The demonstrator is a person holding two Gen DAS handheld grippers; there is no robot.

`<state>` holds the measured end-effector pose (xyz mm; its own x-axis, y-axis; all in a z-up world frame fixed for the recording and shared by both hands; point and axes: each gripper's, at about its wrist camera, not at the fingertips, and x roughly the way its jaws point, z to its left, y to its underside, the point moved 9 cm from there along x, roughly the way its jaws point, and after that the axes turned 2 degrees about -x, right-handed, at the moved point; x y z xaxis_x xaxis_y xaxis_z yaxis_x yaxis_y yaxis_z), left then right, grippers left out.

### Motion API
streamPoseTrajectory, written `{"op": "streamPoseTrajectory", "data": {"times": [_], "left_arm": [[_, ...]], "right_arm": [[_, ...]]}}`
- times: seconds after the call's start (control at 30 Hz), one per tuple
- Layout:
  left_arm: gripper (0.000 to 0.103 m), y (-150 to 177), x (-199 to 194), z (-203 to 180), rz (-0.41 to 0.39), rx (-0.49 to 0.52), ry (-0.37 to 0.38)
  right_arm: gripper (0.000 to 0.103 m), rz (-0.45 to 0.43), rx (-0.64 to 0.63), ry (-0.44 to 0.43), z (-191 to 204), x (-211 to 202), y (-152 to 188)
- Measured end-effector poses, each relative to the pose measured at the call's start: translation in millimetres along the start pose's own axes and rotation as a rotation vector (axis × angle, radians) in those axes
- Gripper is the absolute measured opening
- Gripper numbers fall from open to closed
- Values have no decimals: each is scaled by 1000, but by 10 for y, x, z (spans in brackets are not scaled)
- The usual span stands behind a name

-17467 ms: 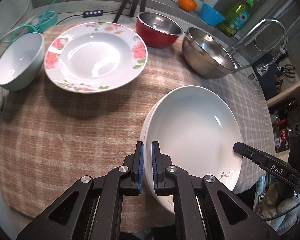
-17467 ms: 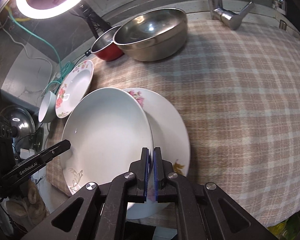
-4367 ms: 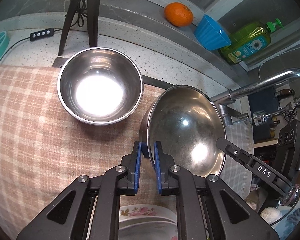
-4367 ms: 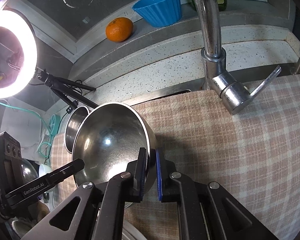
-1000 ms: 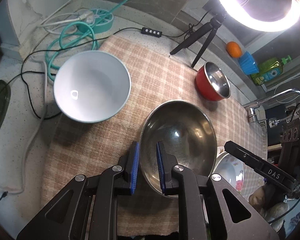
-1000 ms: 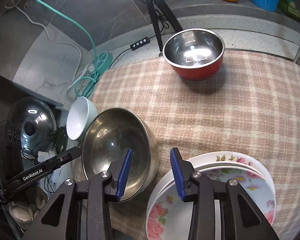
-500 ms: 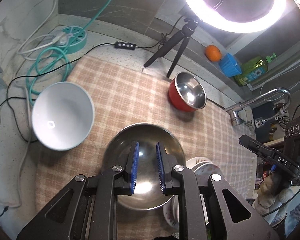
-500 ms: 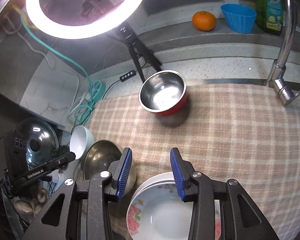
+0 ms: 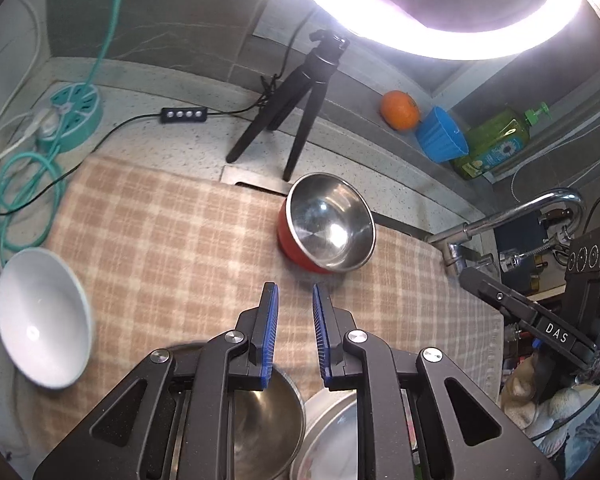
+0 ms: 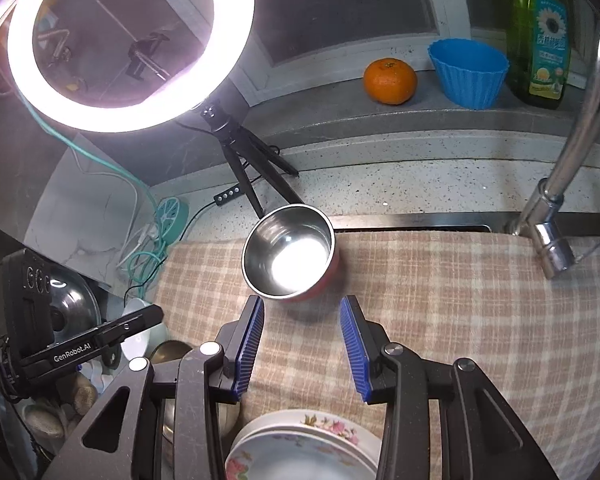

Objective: Organize plates and bowls
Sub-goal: 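Move both tools to the rim of the red-exterior steel bowl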

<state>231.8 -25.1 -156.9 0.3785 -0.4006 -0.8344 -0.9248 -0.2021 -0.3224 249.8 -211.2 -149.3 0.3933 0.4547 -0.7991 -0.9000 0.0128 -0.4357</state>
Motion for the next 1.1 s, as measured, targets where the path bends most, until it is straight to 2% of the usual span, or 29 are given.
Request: {"op": "streamPoseTrajectory", "data": {"times": [0.1,0.47,0.8,1.1], "left_arm": [[16,-88,145,-63,17,-1,9],[16,-298,613,-6,66,-23,-48],[16,-415,873,14,90,-26,-76],[16,-449,997,43,110,-36,-81]], "right_arm": [[36,7,8,3,-50,147,-48],[35,67,59,-1,-258,677,-159],[24,93,49,11,-278,1009,-318],[18,126,55,18,-347,1169,-294]]}}
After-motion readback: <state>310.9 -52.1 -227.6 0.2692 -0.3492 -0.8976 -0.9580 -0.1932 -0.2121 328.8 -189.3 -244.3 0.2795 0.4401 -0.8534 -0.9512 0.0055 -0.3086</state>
